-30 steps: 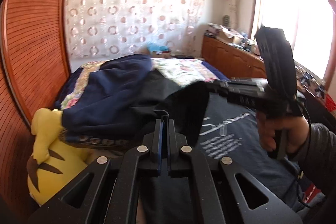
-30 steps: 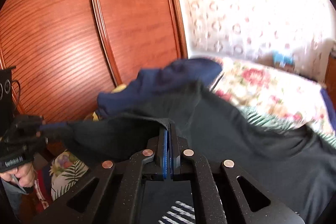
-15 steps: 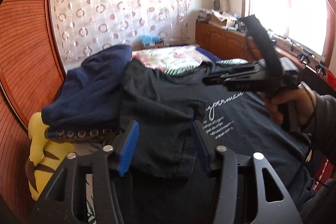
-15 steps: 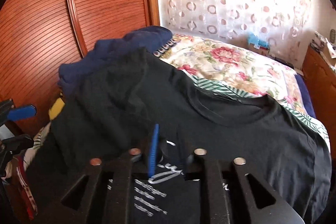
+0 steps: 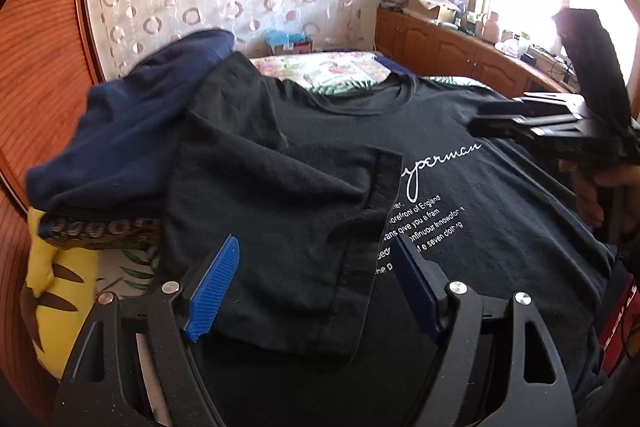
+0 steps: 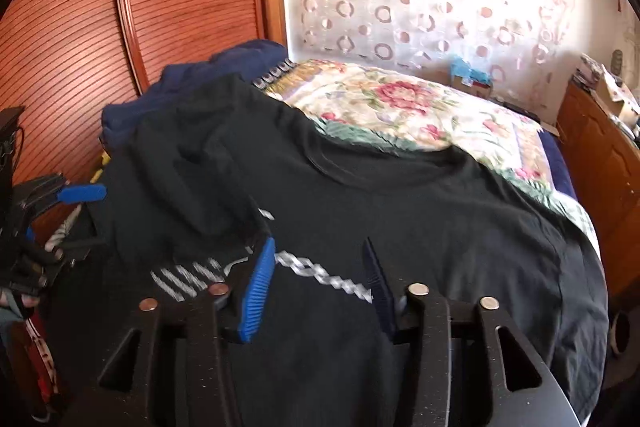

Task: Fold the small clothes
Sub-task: 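Open both tools and withdraw them from the folded side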

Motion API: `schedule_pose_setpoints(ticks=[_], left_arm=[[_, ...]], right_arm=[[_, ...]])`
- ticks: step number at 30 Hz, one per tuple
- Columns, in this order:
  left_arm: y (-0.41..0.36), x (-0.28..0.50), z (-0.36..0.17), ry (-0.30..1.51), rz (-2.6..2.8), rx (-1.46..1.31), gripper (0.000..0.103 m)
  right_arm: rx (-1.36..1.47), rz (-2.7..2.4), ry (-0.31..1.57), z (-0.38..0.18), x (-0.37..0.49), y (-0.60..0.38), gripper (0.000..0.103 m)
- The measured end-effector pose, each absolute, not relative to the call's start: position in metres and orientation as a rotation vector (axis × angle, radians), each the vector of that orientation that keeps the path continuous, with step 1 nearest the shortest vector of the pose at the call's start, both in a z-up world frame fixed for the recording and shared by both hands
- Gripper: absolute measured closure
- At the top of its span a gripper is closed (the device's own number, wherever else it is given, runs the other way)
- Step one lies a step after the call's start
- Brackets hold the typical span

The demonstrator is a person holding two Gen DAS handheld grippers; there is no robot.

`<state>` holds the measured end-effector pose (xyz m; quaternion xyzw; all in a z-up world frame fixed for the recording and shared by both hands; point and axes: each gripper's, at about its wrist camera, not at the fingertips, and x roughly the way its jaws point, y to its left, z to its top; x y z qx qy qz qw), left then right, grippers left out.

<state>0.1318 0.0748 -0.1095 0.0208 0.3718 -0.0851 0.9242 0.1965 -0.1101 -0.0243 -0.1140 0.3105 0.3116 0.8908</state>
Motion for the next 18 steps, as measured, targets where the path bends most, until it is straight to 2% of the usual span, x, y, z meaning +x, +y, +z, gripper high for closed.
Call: schedule_pose_setpoints(ticks=[1,2,7,18], left_arm=[[0.074,0.136,-0.113,0.773,-0.173,0.042,0.024],[0.072,0.139,-0.115,0.781,-0.173,0.042,0.024],[0.06,0.153,-0.124,0.816,-0.181,0.047,0.024],[0.042,0.166,-0.139,0.892,-0.216,0.068,0.024]], right_arm=[[-0.234,0.641,0.661,-0.03,0.197,-0.114,0.042],[-0.23,0.63,0.678,-0.033,0.2,-0.117,0.041],[-0.221,0.555,0.73,-0.049,0.208,-0.133,0.041],[-0.215,0.367,0.68,-0.032,0.174,-0.217,0.041]])
